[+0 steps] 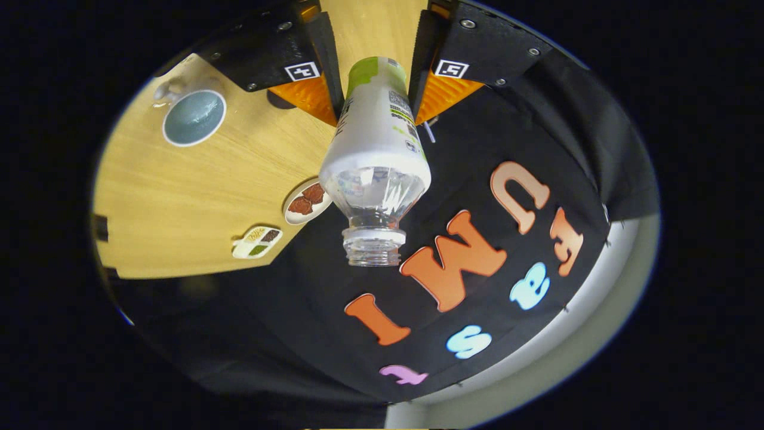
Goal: Take the bottle from table, then pour the juice into the cup, finally place the bottle on the coaster
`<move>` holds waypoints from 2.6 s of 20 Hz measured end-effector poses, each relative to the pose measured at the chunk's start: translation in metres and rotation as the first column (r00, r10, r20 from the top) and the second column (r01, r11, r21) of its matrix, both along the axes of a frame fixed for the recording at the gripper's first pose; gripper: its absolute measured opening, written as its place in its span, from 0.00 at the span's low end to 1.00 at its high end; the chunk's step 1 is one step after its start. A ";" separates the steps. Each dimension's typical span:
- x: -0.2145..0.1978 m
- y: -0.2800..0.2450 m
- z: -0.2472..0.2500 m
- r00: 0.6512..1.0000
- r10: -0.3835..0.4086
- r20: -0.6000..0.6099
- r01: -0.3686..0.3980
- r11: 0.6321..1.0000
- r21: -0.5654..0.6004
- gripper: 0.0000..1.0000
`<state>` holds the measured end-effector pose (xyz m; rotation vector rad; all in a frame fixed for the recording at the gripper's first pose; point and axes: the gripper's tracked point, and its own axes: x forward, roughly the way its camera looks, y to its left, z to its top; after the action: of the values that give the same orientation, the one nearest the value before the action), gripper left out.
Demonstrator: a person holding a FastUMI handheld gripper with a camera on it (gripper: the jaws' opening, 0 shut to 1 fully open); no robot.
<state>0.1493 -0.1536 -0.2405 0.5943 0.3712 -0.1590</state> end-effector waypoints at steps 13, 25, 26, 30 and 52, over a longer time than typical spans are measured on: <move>0.031 0.000 -0.095 0.967 0.056 -0.249 -0.189 0.815 -0.548 0.56; 0.024 -0.002 -0.119 0.960 0.011 -0.278 -0.168 0.821 -0.546 0.64; 0.023 -0.003 -0.119 0.961 0.008 -0.275 -0.162 0.825 -0.542 0.67; 0.013 -0.002 -0.124 0.952 0.018 -0.306 -0.184 0.831 -0.525 0.98; -0.122 0.203 0.107 0.949 0.301 0.097 -0.237 0.879 -0.414 0.97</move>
<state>0.0272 0.0496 -0.1334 0.1446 0.2524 0.0830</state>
